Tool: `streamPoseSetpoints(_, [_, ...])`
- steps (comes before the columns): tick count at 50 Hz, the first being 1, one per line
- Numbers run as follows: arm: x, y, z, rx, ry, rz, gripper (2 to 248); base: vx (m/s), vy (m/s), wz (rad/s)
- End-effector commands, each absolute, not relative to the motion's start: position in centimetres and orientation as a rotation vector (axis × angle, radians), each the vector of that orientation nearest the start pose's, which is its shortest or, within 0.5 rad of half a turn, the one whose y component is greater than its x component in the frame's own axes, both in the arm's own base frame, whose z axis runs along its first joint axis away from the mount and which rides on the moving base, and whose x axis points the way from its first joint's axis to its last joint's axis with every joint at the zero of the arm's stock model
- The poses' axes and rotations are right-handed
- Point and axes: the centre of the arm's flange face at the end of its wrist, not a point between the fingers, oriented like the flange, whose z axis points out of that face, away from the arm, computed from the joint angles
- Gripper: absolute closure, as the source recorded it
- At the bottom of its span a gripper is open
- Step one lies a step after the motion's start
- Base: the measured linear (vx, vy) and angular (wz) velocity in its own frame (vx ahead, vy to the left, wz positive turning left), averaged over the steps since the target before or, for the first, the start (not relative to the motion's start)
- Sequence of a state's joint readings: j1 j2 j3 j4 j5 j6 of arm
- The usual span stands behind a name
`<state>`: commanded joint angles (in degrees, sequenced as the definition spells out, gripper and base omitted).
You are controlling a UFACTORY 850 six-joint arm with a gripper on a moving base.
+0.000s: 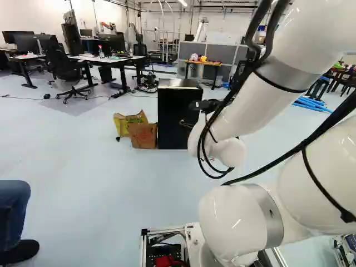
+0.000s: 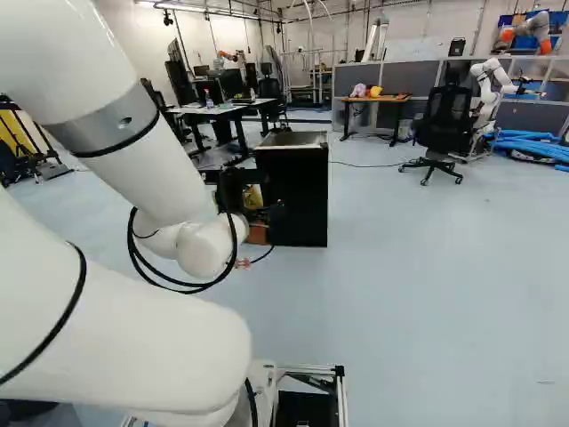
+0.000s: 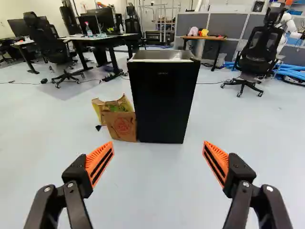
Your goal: Grab a drink from the fridge
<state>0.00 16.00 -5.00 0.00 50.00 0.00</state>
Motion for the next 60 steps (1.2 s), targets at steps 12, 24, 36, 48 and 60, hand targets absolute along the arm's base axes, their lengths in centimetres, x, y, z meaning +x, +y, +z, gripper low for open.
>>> streamPoseSetpoints(12, [27.03,0.0,36.56,-2.558,0.0,-1.824,3,0.13,0.062,-0.023])
streamPoseSetpoints(24, [27.03,0.0,36.56,-2.558,0.0,-1.824,3,0.134,0.074,-0.022])
streamPoseSetpoints(36, [27.03,0.0,36.56,-2.558,0.0,-1.824,3,0.138,0.071,-0.022])
streamPoseSetpoints(48, [27.03,0.0,36.56,-2.558,0.0,-1.824,3,0.137,0.071,-0.021])
streamPoseSetpoints(60, [27.03,0.0,36.56,-2.558,0.0,-1.824,3,0.137,0.072,-0.022])
